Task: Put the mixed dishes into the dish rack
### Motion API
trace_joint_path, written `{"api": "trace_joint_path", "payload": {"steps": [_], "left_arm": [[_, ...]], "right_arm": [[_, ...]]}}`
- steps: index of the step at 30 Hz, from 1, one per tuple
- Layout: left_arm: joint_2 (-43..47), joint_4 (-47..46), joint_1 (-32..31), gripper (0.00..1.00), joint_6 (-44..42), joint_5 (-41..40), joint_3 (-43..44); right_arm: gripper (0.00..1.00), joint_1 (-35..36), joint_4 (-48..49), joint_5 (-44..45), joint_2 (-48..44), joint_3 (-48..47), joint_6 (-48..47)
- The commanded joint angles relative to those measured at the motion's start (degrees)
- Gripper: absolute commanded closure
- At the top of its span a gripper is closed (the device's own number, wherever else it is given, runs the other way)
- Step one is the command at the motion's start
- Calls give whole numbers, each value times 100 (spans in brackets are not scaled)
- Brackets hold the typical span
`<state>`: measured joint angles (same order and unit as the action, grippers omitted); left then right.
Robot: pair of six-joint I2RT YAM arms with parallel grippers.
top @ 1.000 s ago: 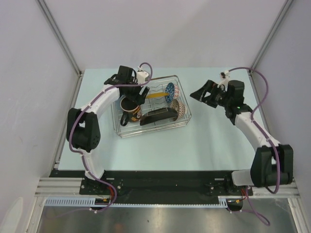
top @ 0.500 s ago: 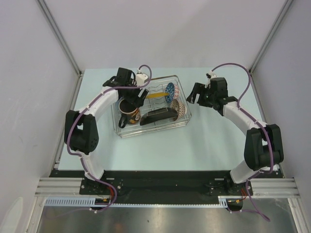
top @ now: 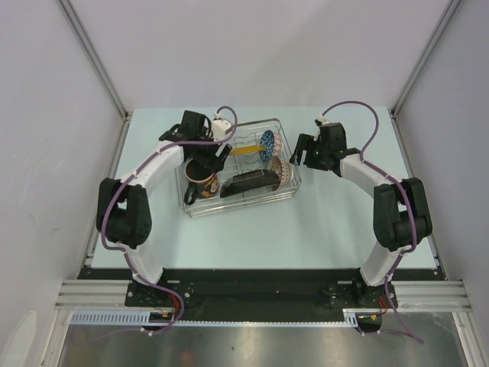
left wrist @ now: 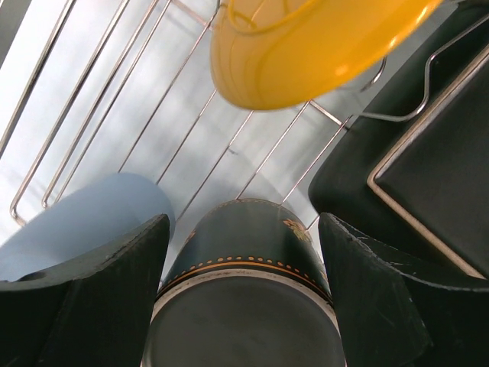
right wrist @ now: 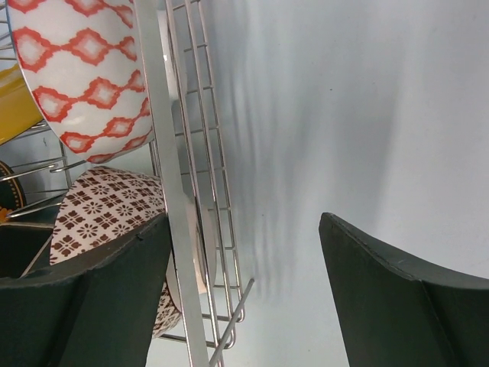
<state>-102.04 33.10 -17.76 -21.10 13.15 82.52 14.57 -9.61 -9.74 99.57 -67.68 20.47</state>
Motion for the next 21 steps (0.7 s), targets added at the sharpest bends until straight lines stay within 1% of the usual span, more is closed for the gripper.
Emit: {"api": "trace_joint_path", "payload": {"steps": [1, 4, 6, 7, 8, 10, 13, 14, 17, 21], "left_arm": [[369, 197, 9, 16, -192, -269, -333], [500, 179, 18, 15, -166, -286, -368], [562, 223, 18, 13, -87, -234, -246], [580, 266, 18, 10, -43, -216, -193], [597, 284, 18, 5, 53, -164, -114], [624, 372, 18, 1, 158, -85, 184], [624, 565, 18, 0, 361, 82, 703], [633, 609, 18, 0, 474, 170, 939], [782, 715, 18, 0, 668, 276, 1239], [1168, 855, 27, 0, 871, 346, 1276]], "right_arm": [[18, 2, 29, 183, -60, -290, -166], [17, -6, 20, 226, -174, -290, -175], [16, -7, 3, 227, -262, -290, -175], [15, -7, -23, 235, -297, -290, -175], [14, -7, -32, 279, -324, -290, -175], [12, -15, -102, 314, -421, -290, -192], [5, -24, -269, 498, -657, -290, -201], [0, -24, -313, 534, -736, -281, -201], [0, -15, -524, 648, -1105, -290, -227], [0, 98, -1006, 728, -1580, -281, -280]]}}
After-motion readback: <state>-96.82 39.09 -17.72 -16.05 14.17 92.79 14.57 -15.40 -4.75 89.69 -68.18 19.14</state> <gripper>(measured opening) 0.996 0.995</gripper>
